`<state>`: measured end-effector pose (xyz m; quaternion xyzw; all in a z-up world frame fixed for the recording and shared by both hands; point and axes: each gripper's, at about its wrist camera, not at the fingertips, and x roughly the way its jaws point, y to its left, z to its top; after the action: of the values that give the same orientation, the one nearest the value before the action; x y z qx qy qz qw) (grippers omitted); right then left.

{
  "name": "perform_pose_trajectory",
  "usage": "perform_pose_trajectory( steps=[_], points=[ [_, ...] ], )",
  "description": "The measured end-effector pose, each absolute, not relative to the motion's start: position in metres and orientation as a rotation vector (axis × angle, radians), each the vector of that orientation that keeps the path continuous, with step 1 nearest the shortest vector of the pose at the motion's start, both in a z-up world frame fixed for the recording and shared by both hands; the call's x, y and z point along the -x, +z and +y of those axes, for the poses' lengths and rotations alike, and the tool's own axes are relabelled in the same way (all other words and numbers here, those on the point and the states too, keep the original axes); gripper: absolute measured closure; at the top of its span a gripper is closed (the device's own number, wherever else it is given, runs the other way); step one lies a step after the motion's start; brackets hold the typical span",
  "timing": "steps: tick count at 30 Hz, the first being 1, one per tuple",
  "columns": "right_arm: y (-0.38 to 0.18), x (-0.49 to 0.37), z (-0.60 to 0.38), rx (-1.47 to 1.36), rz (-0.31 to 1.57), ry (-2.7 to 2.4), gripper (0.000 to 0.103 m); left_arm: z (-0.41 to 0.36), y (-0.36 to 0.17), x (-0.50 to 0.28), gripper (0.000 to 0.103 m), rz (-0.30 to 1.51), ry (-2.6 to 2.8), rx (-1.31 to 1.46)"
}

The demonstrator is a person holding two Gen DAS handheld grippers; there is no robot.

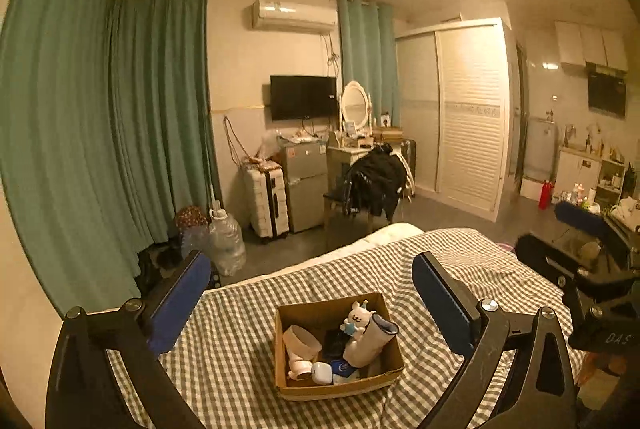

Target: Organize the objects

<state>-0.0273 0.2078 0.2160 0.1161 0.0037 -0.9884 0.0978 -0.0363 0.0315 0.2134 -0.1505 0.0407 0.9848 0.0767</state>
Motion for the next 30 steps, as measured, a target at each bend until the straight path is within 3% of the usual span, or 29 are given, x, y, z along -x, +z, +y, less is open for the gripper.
perform_pose_trajectory(
  steps=[6,14,22,25,30],
  points=[
    [0.186,-0.008,0.211,-0.292,-0.004,-2.914,0.001,0.017,0.189,0.003,0.000,0.051,2.986,0.392],
    [0.119,-0.014,0.198,-0.231,0.047,-2.920,0.001,-0.004,0.112,-0.028,0.000,-0.067,3.151,0.375],
    [0.048,-0.004,0.195,-0.267,0.058,-2.935,0.000,-0.006,0.034,-0.021,0.000,0.057,3.294,0.477],
    [0.024,0.002,0.191,-0.290,0.032,-2.921,0.001,-0.008,0.017,-0.013,0.000,0.019,3.283,0.530],
    [0.001,0.015,0.179,-0.346,0.088,-2.923,0.001,-0.003,0.007,-0.007,0.000,0.113,3.287,0.561]
  ],
)
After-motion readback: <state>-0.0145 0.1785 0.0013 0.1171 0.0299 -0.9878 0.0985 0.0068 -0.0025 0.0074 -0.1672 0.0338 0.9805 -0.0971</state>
